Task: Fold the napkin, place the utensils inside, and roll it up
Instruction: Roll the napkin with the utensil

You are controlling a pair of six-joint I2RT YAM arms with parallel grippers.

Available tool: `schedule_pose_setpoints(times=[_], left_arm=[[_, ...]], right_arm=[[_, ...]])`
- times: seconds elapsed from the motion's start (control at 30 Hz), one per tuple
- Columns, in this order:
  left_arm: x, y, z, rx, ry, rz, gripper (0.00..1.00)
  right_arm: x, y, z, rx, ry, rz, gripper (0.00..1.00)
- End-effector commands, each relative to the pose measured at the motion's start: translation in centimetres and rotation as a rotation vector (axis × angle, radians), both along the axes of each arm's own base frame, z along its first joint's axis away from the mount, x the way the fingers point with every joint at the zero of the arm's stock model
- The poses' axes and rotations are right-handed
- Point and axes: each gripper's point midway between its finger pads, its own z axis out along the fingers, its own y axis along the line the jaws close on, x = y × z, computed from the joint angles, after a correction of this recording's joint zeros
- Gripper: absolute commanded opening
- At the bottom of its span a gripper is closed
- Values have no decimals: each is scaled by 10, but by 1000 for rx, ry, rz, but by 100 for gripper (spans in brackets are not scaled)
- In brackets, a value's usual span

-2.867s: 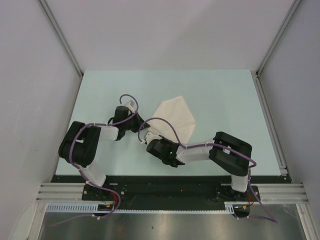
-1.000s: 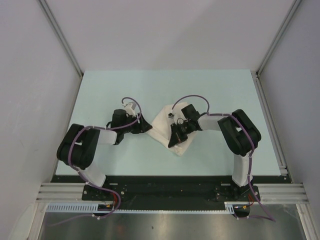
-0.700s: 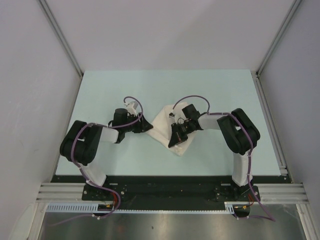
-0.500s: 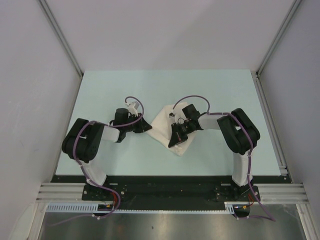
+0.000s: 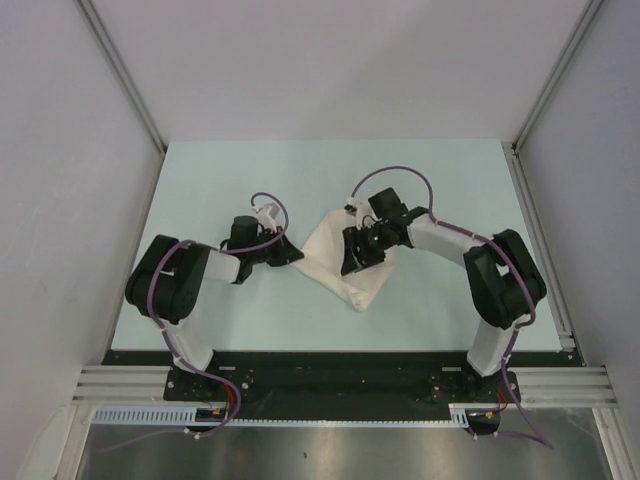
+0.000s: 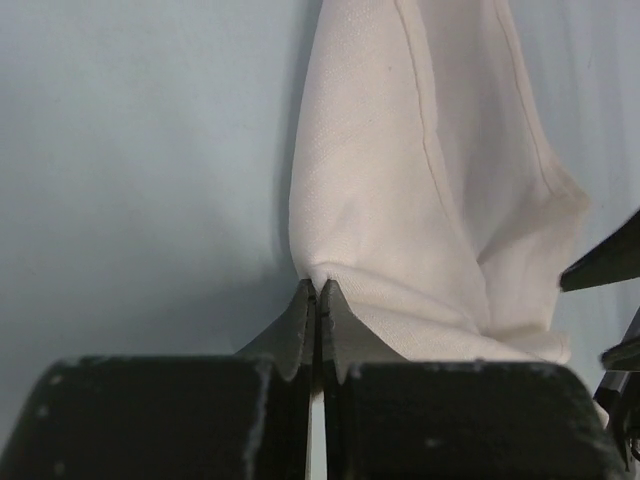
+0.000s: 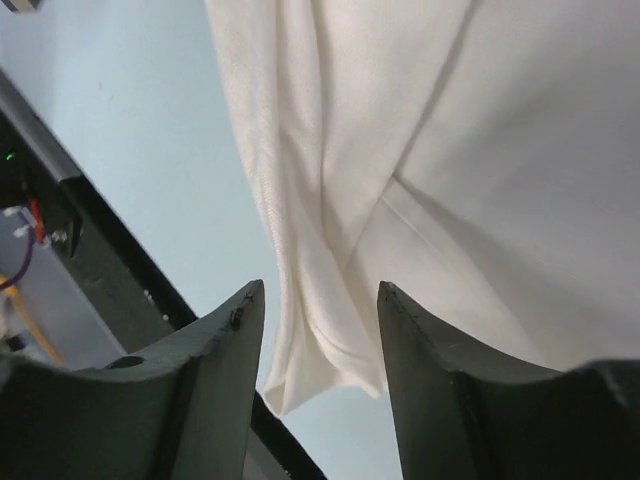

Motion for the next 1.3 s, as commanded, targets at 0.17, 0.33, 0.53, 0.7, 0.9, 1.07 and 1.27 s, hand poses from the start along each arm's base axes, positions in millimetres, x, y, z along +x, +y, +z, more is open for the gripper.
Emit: schedule_pose_setpoints(times=[0.17, 0.33, 0.53, 0.7, 0.9, 1.07, 1.27], left_arm=[[-1, -4, 1, 0, 48, -6, 0], [-2, -4, 0, 0, 59, -5, 0], [-2, -4, 0, -2, 65, -7, 0], [-3, -5, 0, -6, 69, -10, 0], [-3, -6, 1, -12, 68, -13, 0], [-3, -6, 3, -17, 63, -17, 0], [-4, -8, 7, -30, 53, -28, 0]], right_arm=[[14, 36, 73, -236, -625, 3, 59], [8, 55, 57, -354, -859, 62, 59], [-10, 84, 35, -382, -1014, 200, 58], [-8, 85, 13, -414, -1031, 225, 57], [0, 76, -9, -475, -1013, 221, 57], [7, 67, -24, -499, -962, 218, 57], [6, 57, -44, -503, -857, 239, 55]])
